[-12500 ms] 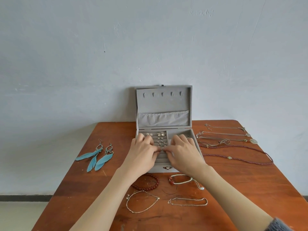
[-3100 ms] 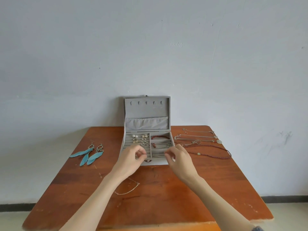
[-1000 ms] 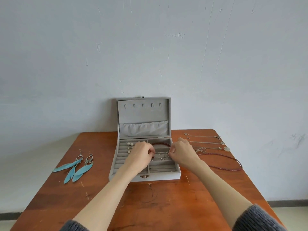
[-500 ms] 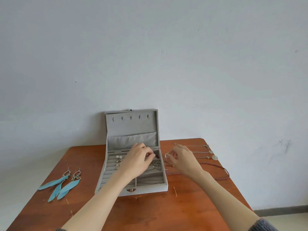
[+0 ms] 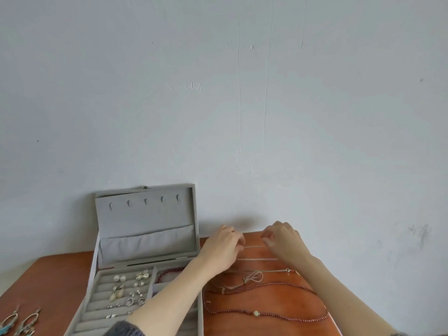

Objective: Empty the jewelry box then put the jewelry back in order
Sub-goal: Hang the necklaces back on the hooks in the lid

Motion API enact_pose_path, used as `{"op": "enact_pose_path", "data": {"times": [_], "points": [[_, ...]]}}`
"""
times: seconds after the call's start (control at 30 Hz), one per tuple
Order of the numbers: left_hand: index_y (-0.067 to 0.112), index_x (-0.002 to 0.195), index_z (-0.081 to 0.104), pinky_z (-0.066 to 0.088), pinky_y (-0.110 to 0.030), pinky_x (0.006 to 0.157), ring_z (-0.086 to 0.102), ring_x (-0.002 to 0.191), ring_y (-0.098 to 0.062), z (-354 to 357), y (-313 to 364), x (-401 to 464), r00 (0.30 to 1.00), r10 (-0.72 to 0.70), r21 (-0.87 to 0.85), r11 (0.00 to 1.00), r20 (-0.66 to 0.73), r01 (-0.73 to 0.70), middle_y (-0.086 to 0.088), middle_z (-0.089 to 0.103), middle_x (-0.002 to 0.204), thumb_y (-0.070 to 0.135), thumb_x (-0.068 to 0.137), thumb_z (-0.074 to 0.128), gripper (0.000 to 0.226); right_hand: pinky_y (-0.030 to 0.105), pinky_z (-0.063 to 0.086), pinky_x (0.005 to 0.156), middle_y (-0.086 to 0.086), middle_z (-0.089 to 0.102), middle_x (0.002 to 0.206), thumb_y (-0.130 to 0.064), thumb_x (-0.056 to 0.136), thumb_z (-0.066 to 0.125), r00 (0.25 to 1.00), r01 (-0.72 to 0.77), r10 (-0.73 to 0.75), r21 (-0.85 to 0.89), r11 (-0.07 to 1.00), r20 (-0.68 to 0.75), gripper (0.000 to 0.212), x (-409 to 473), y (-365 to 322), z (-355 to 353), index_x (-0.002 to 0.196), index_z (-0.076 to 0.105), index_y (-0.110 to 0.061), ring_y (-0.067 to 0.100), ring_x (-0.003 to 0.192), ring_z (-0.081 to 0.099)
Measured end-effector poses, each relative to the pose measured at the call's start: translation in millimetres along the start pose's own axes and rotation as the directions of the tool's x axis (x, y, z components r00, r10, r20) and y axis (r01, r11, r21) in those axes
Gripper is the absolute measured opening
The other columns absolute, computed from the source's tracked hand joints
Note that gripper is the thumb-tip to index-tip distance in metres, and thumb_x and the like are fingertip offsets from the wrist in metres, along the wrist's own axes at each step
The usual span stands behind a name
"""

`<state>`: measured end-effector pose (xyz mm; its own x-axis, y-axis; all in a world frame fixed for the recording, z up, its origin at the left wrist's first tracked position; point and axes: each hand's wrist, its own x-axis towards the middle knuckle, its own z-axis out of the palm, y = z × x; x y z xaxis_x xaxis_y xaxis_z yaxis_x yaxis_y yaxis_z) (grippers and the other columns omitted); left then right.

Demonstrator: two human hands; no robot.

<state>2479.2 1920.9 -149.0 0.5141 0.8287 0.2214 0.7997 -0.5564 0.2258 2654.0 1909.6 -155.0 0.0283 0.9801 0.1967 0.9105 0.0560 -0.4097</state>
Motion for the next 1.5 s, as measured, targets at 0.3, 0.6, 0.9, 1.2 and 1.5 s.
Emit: {"op": "enact_pose_path", "data": {"times": [0.3, 0.6, 0.9, 1.2, 1.5], "points": [[0.01, 0.105, 0.057, 0.042, -0.034, 0.09, 0.043, 0.113, -0.021, 19, -6, 31, 0.994, -0.054, 0.048, 0.998, 0.096, 0.05, -0.006, 0.05, 0.114, 0.021, 0.095, 0.047, 0.017, 0.034, 0.038, 0.095, -0.003, 0.057, 0.115, -0.023, 0.086, 0.049, 0.987, 0.106, -0.101, -0.033, 0.994, 0.127, 0.023, 13, 15, 11, 0.101, 0.067, -0.025, 0.018, 0.112, 0.048], [0.022, 0.081, 0.041, 0.033, -0.032, 0.084, 0.041, 0.102, -0.023, 4, 9, 33, 0.989, -0.102, -0.106, 0.988, 0.103, 0.113, -0.002, 0.052, 0.104, 0.006, 0.092, 0.033, 0.02, 0.034, 0.03, 0.096, -0.009, 0.058, 0.114, -0.031, 0.085, 0.055, 0.988, 0.003, -0.018, 0.099, 0.995, 0.151, 0.025, -1, 3, 5, 0.107, 0.065, -0.03, 0.011, 0.11, 0.048], [0.019, 0.086, 0.043, 0.038, -0.024, 0.075, 0.049, 0.07, -0.01, -75, 29, 4, 0.991, -0.119, -0.668, 0.732, 0.069, 0.134, 0.006, 0.053, 0.066, 0.017, 0.099, 0.031, 0.018, 0.024, 0.051, 0.086, 0.002, 0.072, 0.086, -0.019, 0.086, 0.06, 0.981, -0.117, -0.059, 0.801, 0.587, 0.187, 0.013, -29, -40, -33, 0.083, 0.07, -0.012, 0.014, 0.09, 0.067], [0.015, 0.09, 0.043, 0.035, -0.021, 0.054, 0.031, 0.047, -0.01, -148, -15, -60, 0.953, -0.287, -0.699, 0.662, 0.096, 0.27, 0.003, 0.035, 0.058, 0.019, 0.1, 0.031, 0.016, 0.025, 0.044, 0.063, 0.006, 0.056, 0.064, -0.015, 0.09, 0.057, 0.945, -0.176, -0.176, 0.88, 0.441, 0.277, 0.016, -49, -102, -71, 0.079, 0.062, -0.005, 0.017, 0.062, 0.054], [0.017, 0.121, 0.045, 0.055, -0.033, 0.081, 0.065, 0.075, -0.021, -177, -38, -138, 0.893, -0.081, -0.71, 0.577, 0.442, 0.403, -0.009, 0.067, 0.107, 0.039, 0.09, 0.054, 0.039, 0.021, 0.031, 0.054, -0.002, 0.039, 0.055, -0.016, 0.09, 0.054, 0.854, 0.052, -0.355, 0.616, 0.786, 0.38, 0.018, -58, -206, -98, 0.077, 0.064, -0.009, 0.011, 0.049, 0.034]]}}
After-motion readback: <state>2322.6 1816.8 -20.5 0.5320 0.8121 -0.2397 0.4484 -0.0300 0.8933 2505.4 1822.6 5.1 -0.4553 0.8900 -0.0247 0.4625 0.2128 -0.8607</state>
